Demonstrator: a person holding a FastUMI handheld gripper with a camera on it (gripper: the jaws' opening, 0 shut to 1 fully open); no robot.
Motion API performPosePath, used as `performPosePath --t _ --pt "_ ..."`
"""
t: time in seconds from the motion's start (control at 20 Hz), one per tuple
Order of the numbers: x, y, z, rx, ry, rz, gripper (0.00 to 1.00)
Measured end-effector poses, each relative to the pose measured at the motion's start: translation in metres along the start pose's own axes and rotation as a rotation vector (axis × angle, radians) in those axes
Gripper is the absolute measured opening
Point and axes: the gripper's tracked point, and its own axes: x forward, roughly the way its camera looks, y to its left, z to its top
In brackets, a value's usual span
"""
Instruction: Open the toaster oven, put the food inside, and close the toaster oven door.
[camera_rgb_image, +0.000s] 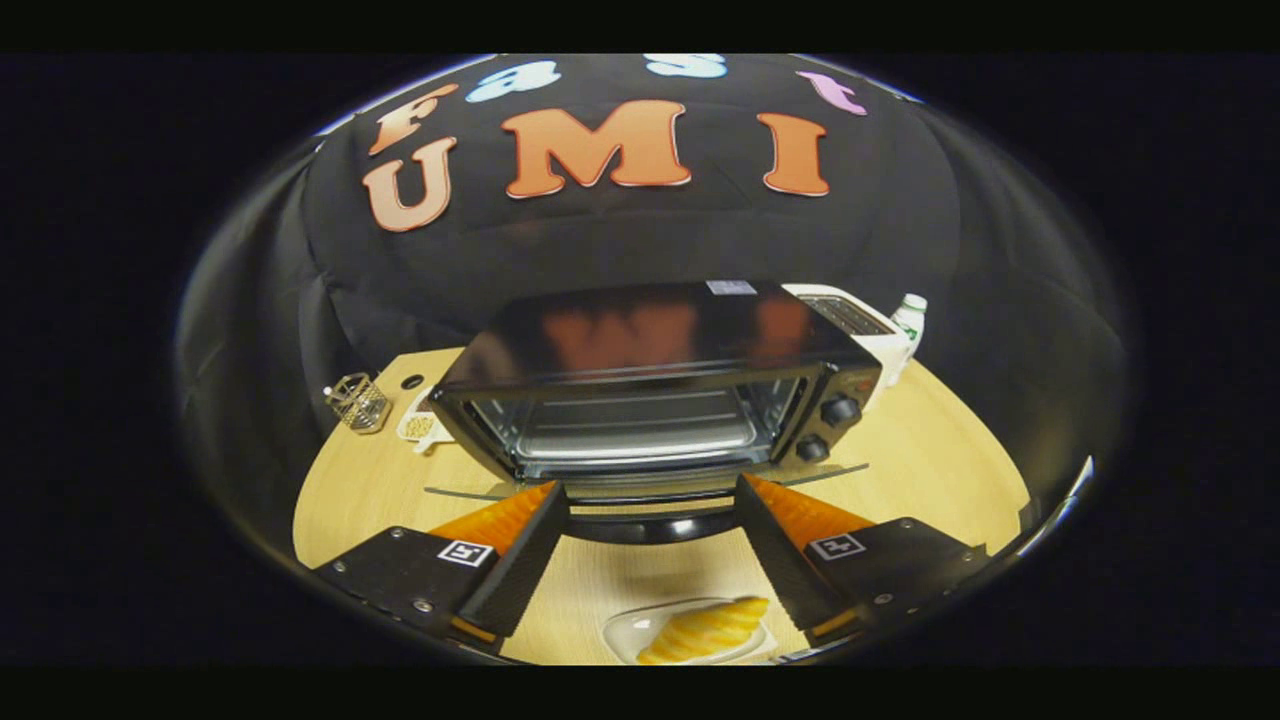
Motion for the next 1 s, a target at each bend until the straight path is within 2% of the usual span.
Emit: performPosePath --t 0.4,0.7,1.0 --pt "-0.003 -0.004 -0.055 0.014 0.136 -0.008 0.99" --pt "0.015 -0.011 -0.111 0.026 0.245 -0.028 0.99" --pt "-0.015 -0.023 -0.105 0.080 0.200 -0.114 0.99"
